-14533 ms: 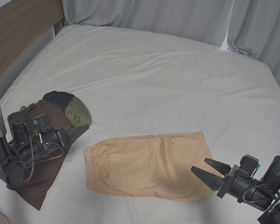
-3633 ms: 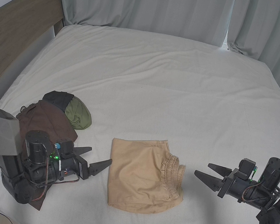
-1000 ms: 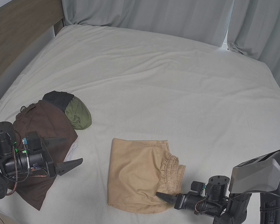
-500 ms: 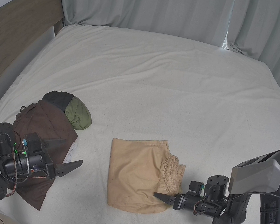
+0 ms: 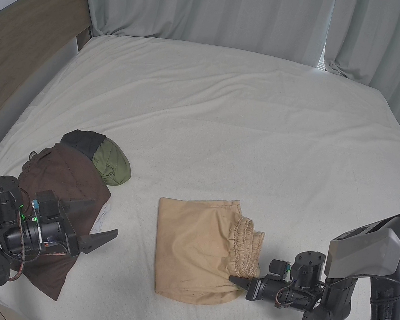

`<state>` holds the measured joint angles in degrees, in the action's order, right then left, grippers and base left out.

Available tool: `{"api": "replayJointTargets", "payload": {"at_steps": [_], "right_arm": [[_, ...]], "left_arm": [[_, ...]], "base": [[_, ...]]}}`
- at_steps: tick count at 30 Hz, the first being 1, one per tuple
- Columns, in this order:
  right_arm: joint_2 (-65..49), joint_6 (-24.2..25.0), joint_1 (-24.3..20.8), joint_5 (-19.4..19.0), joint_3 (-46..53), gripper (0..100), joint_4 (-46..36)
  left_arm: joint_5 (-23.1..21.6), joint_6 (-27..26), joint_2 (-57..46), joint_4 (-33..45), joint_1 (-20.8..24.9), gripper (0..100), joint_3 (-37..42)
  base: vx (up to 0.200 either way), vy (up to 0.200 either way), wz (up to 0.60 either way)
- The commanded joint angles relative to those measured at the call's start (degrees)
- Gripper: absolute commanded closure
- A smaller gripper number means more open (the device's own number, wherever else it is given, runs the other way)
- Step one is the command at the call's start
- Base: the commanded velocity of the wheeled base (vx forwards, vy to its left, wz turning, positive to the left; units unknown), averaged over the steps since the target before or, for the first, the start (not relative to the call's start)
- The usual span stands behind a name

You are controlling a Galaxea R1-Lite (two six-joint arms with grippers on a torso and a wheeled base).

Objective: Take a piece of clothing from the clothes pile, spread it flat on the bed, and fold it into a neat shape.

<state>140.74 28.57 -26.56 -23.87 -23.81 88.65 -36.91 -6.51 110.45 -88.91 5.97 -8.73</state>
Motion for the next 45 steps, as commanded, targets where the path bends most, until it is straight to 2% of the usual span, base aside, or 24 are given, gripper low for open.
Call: {"api": "replayJointTargets", "payload": {"at_steps": [1, 6, 18, 27, 45], "right_arm": [[0.1, 0.0, -0.2, 0.0, 0.0, 100, 0.0], [-0.7, 0.0, -0.5, 0.0, 0.3, 100, 0.0], [-13.2, 0.0, -3.8, -0.1, 2.6, 100, 0.0], [-17.2, -0.1, -5.0, -0.3, 3.3, 100, -0.1], [-23.4, -0.4, -6.5, -0.8, -1.9, 100, -0.3]], "left_arm": [[0.0, 0.0, 0.2, 0.0, 0.0, 0, 0.0], [0.0, 0.0, 0.1, 0.0, 0.0, 0, 0.0], [-0.1, 0.0, -0.2, 0.0, -0.2, 0, 0.0], [0.0, 0.0, -0.4, 0.0, 0.3, 0, 0.6], [0.0, 0.0, -0.5, 0.0, 0.4, 0, 0.6]], "base": [[0.000, 0.000, 0.00], [0.000, 0.000, 0.00], [0.000, 0.000, 0.00], [0.000, 0.000, 0.00], [0.000, 0.000, 0.00]]}}
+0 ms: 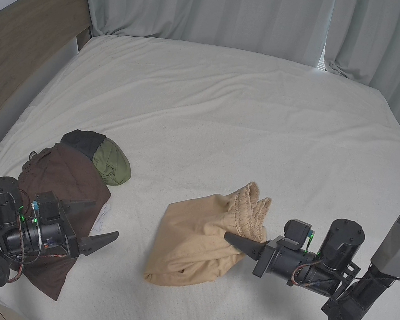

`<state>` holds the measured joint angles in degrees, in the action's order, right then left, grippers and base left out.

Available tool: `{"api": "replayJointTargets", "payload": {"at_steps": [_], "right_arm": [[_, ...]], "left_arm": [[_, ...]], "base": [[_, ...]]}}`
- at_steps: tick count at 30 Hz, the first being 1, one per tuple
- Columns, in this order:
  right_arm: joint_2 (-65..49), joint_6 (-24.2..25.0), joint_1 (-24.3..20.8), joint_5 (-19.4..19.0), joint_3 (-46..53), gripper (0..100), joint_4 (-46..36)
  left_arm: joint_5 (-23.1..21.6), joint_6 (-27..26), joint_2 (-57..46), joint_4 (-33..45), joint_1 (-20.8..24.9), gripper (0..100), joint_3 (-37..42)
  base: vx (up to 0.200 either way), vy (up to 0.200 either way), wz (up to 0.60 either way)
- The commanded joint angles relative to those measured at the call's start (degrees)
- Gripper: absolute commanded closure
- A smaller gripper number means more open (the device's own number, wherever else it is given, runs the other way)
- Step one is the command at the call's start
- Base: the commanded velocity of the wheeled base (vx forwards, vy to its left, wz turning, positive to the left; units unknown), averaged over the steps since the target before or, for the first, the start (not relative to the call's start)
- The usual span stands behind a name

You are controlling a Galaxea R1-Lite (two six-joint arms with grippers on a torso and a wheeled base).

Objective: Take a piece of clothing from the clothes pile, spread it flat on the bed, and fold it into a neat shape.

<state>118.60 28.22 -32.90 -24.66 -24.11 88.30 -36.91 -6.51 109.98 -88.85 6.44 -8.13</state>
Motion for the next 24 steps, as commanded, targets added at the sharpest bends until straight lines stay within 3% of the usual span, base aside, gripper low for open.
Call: {"api": "replayJointTargets", "payload": {"at_steps": [1, 15, 24], "right_arm": [[-1.3, 0.0, -0.1, 0.0, -2.0, 100, 0.0], [-1.3, 0.3, 0.6, -0.1, -10.2, 100, -0.1], [-0.4, 5.2, 3.1, -1.5, -19.9, 100, -0.7]], "left_arm": [[0.0, 0.0, 0.1, -0.1, 0.0, 0, 0.2], [0.0, 0.0, -0.6, 0.0, 0.0, 0, 0.2], [0.0, 0.0, -0.6, -0.1, -0.1, 0, 0.2]], "base": [[0.000, 0.000, 0.00], [0.000, 0.000, 0.00], [0.000, 0.000, 0.00]]}}
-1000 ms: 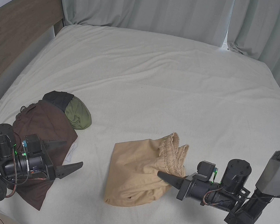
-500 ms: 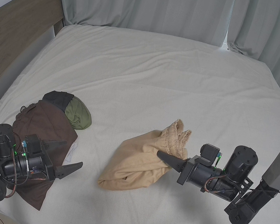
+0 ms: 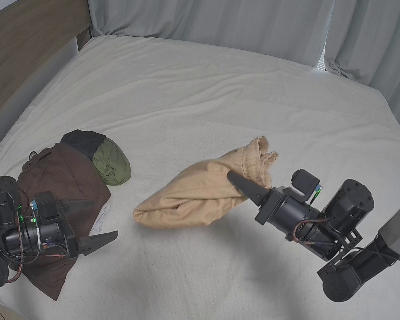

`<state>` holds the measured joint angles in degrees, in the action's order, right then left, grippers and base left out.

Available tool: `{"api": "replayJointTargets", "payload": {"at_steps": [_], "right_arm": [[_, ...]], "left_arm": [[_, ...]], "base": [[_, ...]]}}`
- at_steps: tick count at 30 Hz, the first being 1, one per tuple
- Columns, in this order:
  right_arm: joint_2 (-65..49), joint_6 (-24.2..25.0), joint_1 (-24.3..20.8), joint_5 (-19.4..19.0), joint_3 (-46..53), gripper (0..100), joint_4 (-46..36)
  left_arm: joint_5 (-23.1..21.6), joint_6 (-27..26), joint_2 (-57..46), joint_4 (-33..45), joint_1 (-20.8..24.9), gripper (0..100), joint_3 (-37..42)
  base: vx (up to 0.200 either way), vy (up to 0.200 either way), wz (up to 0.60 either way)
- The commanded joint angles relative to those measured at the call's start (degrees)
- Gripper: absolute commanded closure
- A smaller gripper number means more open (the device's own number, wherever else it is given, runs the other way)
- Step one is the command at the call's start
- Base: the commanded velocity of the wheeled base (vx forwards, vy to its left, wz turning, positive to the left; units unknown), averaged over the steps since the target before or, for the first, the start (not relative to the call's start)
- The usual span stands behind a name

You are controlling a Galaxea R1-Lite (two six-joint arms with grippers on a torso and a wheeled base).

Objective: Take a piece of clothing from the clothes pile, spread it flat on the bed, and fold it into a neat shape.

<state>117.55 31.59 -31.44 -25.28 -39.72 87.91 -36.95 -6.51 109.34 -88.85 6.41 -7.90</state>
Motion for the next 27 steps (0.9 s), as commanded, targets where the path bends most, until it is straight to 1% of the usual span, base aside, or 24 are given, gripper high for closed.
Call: {"api": "replayJointTargets", "payload": {"at_steps": [1, 6, 9, 13, 19, 27], "right_arm": [[1.2, 2.3, 2.0, -1.1, -5.6, 100, -0.4], [5.0, 3.0, 4.0, -1.3, -10.3, 100, -0.6], [8.6, 2.9, 5.7, -1.5, -14.0, 100, -2.4], [11.6, 3.0, 6.9, -2.8, -17.4, 100, -2.9], [14.5, 3.0, 7.3, -2.9, -20.3, 100, -3.2], [15.1, 3.0, 7.3, -2.9, -20.5, 100, -3.0]], "left_arm": [[-0.1, 0.0, 0.1, -0.1, 0.0, 0, 0.0], [-0.1, 0.0, 0.1, 0.0, -0.1, 0, 0.1], [-0.1, 0.0, 0.2, -0.1, -0.1, 0, 0.1], [-0.1, 0.0, 0.4, 0.0, -0.1, 0, 0.1], [-0.1, -0.1, 0.5, 0.0, -0.2, 0, 0.2], [-0.1, -0.1, 0.6, 0.0, -0.2, 0, 0.3]], "base": [[0.000, 0.000, 0.00], [0.000, 0.000, 0.00], [0.000, 0.000, 0.00], [0.000, 0.000, 0.00], [0.000, 0.000, 0.00], [0.000, 0.000, 0.00]]}}
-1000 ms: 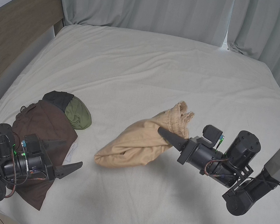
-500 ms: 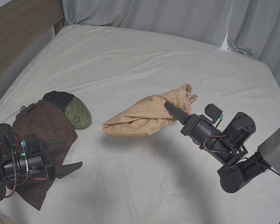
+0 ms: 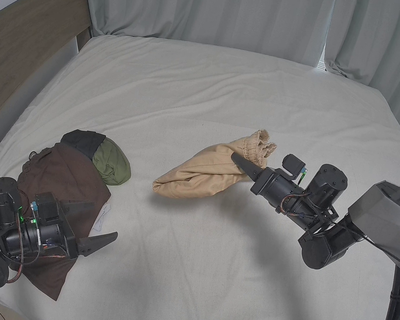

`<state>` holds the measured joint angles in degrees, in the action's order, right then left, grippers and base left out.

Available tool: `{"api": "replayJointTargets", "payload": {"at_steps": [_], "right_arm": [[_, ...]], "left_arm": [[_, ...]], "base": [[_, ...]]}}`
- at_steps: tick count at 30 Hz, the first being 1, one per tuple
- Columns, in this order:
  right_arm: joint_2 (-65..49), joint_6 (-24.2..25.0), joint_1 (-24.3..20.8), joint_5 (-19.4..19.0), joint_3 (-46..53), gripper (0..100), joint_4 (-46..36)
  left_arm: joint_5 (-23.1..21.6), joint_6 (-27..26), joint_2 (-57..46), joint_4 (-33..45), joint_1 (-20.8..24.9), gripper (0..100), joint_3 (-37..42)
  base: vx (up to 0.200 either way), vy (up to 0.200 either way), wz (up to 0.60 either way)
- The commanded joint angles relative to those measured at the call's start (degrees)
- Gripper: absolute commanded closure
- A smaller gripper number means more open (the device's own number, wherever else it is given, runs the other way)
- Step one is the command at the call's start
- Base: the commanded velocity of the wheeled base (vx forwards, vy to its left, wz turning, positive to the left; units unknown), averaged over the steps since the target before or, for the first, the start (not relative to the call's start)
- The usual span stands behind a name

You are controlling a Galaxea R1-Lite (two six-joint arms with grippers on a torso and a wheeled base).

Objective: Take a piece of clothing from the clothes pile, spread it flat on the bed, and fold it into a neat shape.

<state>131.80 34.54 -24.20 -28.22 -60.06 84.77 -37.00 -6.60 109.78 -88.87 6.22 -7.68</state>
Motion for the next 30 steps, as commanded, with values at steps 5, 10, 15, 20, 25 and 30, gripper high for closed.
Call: {"api": "replayJointTargets", "payload": {"at_steps": [5, 10, 15, 20, 25, 30], "right_arm": [[0.9, 0.0, 0.1, 0.0, -1.6, 100, 0.0], [1.0, 0.0, 0.7, 0.0, -5.3, 100, -3.0], [1.7, 0.0, 1.7, -0.2, -9.5, 100, -5.8], [3.8, 0.1, 2.3, -0.3, -16.1, 100, -9.1], [5.2, 0.1, 2.7, -0.4, -21.5, 100, -12.9], [5.7, 0.1, 2.8, -0.4, -25.8, 100, -16.0]], "left_arm": [[0.0, 0.0, 0.3, 0.0, 0.1, 0, 0.0], [0.0, 0.0, 0.3, 0.0, 0.2, 0, 0.6], [-0.1, 0.0, 0.3, 0.0, 0.1, 0, 0.6], [-0.1, 0.0, -0.2, 0.0, 0.2, 0, 0.7], [-0.1, 0.0, 0.3, 0.0, 0.4, 0, 0.9], [-0.1, 0.0, 0.3, 0.0, 0.4, 0, 0.9]], "base": [[0.000, 0.000, 0.00], [0.000, 0.000, 0.00], [0.000, 0.000, 0.00], [0.000, 0.000, 0.00], [0.000, 0.000, 0.00], [0.000, 0.000, 0.00]]}}
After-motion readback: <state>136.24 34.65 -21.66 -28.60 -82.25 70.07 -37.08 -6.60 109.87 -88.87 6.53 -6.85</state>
